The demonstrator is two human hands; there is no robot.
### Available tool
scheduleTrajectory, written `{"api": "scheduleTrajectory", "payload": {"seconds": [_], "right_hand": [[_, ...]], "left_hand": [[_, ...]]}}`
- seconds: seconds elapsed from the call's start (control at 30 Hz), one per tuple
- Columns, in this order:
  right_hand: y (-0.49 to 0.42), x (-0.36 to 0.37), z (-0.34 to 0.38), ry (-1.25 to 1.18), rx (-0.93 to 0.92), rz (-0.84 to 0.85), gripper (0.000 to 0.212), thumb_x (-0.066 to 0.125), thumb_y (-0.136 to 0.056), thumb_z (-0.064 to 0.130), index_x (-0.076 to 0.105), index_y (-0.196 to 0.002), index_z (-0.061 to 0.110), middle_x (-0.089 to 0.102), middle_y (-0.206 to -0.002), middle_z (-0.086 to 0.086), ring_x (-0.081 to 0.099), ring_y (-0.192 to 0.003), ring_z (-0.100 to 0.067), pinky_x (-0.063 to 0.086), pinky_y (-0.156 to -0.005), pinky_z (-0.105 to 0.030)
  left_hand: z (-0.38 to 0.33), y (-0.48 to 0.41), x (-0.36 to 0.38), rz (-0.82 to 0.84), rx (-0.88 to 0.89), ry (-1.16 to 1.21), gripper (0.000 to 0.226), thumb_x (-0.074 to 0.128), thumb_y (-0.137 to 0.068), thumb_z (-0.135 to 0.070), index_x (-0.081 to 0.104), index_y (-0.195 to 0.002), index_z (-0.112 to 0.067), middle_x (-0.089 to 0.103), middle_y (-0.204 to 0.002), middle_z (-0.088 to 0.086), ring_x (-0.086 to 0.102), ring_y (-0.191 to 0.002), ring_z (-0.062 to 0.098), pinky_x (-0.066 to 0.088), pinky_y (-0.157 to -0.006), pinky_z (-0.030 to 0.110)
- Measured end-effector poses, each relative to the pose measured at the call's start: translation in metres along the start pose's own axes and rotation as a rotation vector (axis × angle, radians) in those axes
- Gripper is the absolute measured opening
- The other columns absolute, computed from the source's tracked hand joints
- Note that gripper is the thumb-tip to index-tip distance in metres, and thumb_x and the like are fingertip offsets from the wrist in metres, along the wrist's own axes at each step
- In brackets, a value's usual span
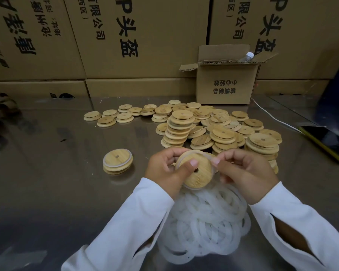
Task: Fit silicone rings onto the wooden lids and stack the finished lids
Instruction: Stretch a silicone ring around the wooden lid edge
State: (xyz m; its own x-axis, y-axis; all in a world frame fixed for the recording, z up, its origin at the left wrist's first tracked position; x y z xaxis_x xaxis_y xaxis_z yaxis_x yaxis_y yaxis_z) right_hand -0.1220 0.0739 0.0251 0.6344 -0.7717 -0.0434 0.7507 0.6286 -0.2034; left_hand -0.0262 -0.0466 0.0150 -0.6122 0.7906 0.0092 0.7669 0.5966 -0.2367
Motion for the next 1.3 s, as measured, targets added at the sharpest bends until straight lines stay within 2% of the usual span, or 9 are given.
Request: {"api": "scheduleTrajectory", "payload": {"seconds": [0.17,0.3,0.47,0.67,0.83,1.0,1.17,1.3], "right_hand": [[-0.0009,-0.001,0.0012,-0.013,0.019,-0.029,0.017,0.063,-0.079,0.002,0.064,-0.064,0.009,0.05,-0.039,0.005,0.044,-0.035,-0.004,0.039,-0.042,-0.012],[-0.0004,-0.0024,0.0015,-0.018,0.016,-0.016,0.017,0.064,-0.078,0.002,0.065,-0.063,0.01,0.052,-0.041,0.003,0.046,-0.037,-0.006,0.04,-0.043,-0.012],[0.0,0.0008,0.0018,-0.043,0.025,0.051,0.017,0.064,-0.077,0.003,0.066,-0.062,0.01,0.057,-0.047,0.001,0.048,-0.039,-0.007,0.042,-0.044,-0.014],[0.0026,0.002,-0.002,-0.078,0.081,0.039,0.02,0.066,-0.075,0.006,0.067,-0.058,0.015,0.061,-0.051,-0.003,0.056,-0.041,-0.009,0.048,-0.044,-0.017],[0.0049,0.0017,-0.0016,0.006,-0.004,-0.042,0.012,0.067,-0.077,0.006,0.064,-0.066,0.011,0.057,-0.046,0.001,0.049,-0.035,-0.007,0.042,-0.039,-0.017],[0.0037,0.0009,-0.0016,0.025,0.005,-0.024,0.012,0.065,-0.078,0.005,0.062,-0.067,0.01,0.06,-0.049,0.002,0.043,-0.033,-0.005,0.035,-0.036,-0.014],[0.0031,0.0018,-0.0005,0.032,0.033,0.003,0.011,0.065,-0.077,0.003,0.062,-0.068,0.008,0.059,-0.048,0.005,0.047,-0.034,0.001,0.033,-0.038,-0.007],[0.0039,0.0004,-0.0007,0.019,0.065,-0.003,0.011,0.066,-0.076,0.004,0.063,-0.067,0.009,0.059,-0.045,0.005,0.047,-0.033,0.002,0.033,-0.037,-0.006]], "left_hand": [[-0.0076,0.0016,-0.0008,0.047,0.012,0.014,0.017,0.065,-0.079,-0.001,0.063,-0.096,-0.006,0.068,-0.086,0.012,0.067,-0.067,0.007,0.052,-0.059,0.018],[-0.0088,0.0017,-0.0009,0.07,0.016,0.032,0.023,0.072,-0.07,-0.014,0.064,-0.091,-0.012,0.069,-0.081,0.004,0.067,-0.067,0.007,0.052,-0.059,0.018],[-0.0068,0.0032,-0.002,0.031,0.025,0.052,0.016,0.065,-0.078,-0.001,0.063,-0.091,-0.01,0.068,-0.083,0.008,0.067,-0.065,0.006,0.051,-0.056,0.018],[-0.0058,0.0041,-0.0006,-0.02,0.059,0.02,0.022,0.07,-0.07,-0.015,0.063,-0.091,-0.014,0.068,-0.09,0.009,0.066,-0.072,0.007,0.052,-0.063,0.018],[-0.0049,0.0038,0.0004,-0.016,0.067,0.019,0.019,0.065,-0.078,0.0,0.062,-0.091,-0.013,0.067,-0.092,0.011,0.066,-0.069,0.004,0.051,-0.061,0.016],[-0.0051,0.003,0.0003,-0.009,0.077,0.024,0.018,0.065,-0.078,0.001,0.062,-0.091,-0.012,0.067,-0.088,0.009,0.066,-0.068,0.004,0.051,-0.06,0.015],[-0.0031,0.0029,-0.0006,-0.017,0.068,0.01,0.018,0.065,-0.078,0.0,0.062,-0.09,-0.013,0.067,-0.088,0.01,0.066,-0.069,0.006,0.052,-0.062,0.017],[-0.0021,0.0031,-0.0007,-0.027,0.067,0.002,0.016,0.069,-0.078,-0.004,0.063,-0.09,-0.013,0.068,-0.088,0.01,0.066,-0.07,0.006,0.052,-0.062,0.017]]}}
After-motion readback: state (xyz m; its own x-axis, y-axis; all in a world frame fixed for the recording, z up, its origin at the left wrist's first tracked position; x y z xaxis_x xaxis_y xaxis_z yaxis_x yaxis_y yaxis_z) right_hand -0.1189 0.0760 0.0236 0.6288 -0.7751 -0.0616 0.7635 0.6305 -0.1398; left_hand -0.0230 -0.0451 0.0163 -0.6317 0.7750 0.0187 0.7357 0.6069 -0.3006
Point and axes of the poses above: each hand's wrist, its own y-axis away from the middle knuckle, its own x-axis out of the palm, z = x × y, the point moved 5 cm from there along -y, towards the middle knuckle
